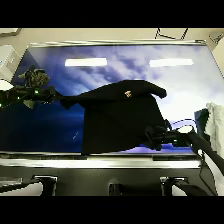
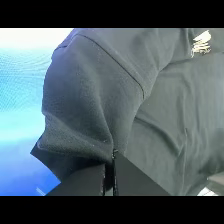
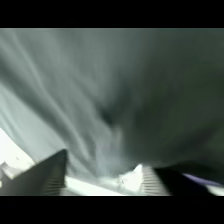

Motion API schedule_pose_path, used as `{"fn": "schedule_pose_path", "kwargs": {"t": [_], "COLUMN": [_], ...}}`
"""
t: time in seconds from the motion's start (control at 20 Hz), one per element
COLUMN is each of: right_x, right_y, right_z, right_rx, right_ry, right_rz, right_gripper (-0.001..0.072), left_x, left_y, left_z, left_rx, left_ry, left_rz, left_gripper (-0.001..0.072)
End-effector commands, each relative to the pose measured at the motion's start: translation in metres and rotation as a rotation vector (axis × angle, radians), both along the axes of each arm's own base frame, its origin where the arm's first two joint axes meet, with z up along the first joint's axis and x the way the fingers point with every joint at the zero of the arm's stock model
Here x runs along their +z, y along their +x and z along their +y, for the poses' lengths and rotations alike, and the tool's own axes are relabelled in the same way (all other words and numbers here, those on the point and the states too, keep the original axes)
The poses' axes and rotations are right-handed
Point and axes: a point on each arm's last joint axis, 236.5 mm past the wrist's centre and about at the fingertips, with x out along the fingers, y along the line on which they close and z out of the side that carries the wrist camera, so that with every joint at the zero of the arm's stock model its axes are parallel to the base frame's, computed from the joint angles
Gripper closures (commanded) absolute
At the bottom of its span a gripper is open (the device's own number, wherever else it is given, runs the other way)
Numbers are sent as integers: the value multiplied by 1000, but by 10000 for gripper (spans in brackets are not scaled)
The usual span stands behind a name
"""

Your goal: Fold the clothes and pants, and hang the long-sleeved shirts on hangers.

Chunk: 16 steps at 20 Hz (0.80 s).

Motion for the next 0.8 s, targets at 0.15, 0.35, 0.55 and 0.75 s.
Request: {"fn": "schedule_pose_path", "kwargs": {"t": [0.15,0.35,0.55,0.75], "right_x": [29,115,107,65], "right_y": [84,169,153,63], "right_z": [-55,-177,-196,-145], "right_rx": [-184,-421,-389,-4], "right_ry": [-99,-247,-266,-171], "right_rz": [-215,-479,-420,-145], "right_gripper": [677,676,670,104], "left_x": [-3,-15,-45,-61], "left_y": [-1,-14,-45,-58], "left_z": [3,0,-31,-51], "left_rx": [-2,-40,-118,-154], "left_ry": [16,27,14,24], "left_rz": [4,60,157,177], "left_gripper": [680,680,680,680]}}
